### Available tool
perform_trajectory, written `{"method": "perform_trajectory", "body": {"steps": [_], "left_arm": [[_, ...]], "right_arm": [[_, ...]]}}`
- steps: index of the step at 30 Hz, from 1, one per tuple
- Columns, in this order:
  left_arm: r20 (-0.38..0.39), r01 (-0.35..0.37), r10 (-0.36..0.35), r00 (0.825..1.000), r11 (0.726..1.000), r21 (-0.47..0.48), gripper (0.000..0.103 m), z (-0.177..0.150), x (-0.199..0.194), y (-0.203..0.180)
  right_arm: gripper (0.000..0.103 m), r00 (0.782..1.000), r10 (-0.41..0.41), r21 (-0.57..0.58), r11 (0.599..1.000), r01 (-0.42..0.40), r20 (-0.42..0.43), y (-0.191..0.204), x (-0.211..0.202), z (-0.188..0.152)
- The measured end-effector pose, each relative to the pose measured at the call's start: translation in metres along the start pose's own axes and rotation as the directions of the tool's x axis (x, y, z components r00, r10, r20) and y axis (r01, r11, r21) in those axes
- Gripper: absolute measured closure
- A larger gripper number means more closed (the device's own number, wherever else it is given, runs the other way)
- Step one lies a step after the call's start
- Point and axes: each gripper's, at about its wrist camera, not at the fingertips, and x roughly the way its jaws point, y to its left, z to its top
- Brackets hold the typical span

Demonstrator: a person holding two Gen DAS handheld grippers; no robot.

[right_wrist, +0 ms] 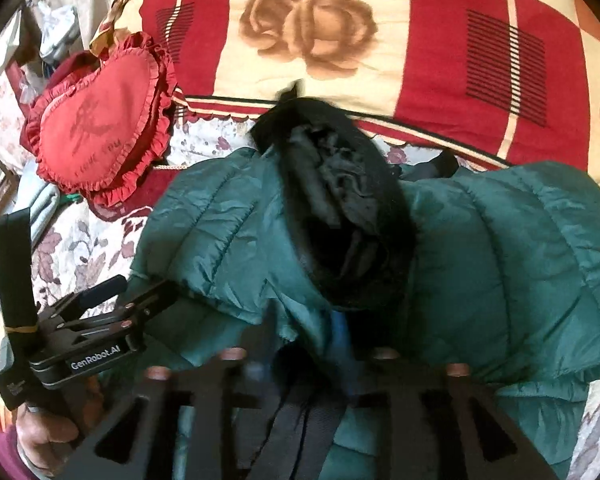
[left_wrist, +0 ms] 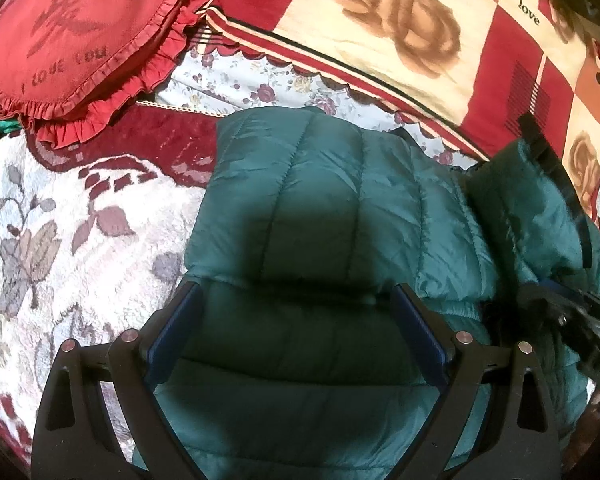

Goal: Fold large clothes

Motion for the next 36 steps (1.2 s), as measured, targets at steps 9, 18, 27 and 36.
{"method": "perform_trajectory", "body": {"steps": [9,18,27,36], "left_arm": [[0.017,0.110,-0.109,0.994,0.992,-0.058,0.009,0.009,-0.012,0.008],[0.013,0.222,-0.222,0.975,0.971,-0.091,0.008,0.024,-0.020,-0.010],[-0.034,0.170,-0.169,0.985,0.985,0.014,0.008,0.017,-0.001,-0.056],[0.032,0.163,-0.168,0.985,0.979,0.123,0.090,0.026,-0.016,-0.077]], "right_arm": [[0.048,0.993,0.114,0.038,0.993,-0.115,0.044,-0.004,-0.037,0.004],[0.036,0.990,0.062,0.120,0.990,-0.078,0.125,-0.037,-0.072,0.010],[0.036,0.994,0.001,0.164,0.986,-0.018,0.107,-0.062,-0.069,0.007],[0.036,0.995,-0.001,0.175,0.984,-0.017,0.105,-0.072,-0.073,0.008]]}}
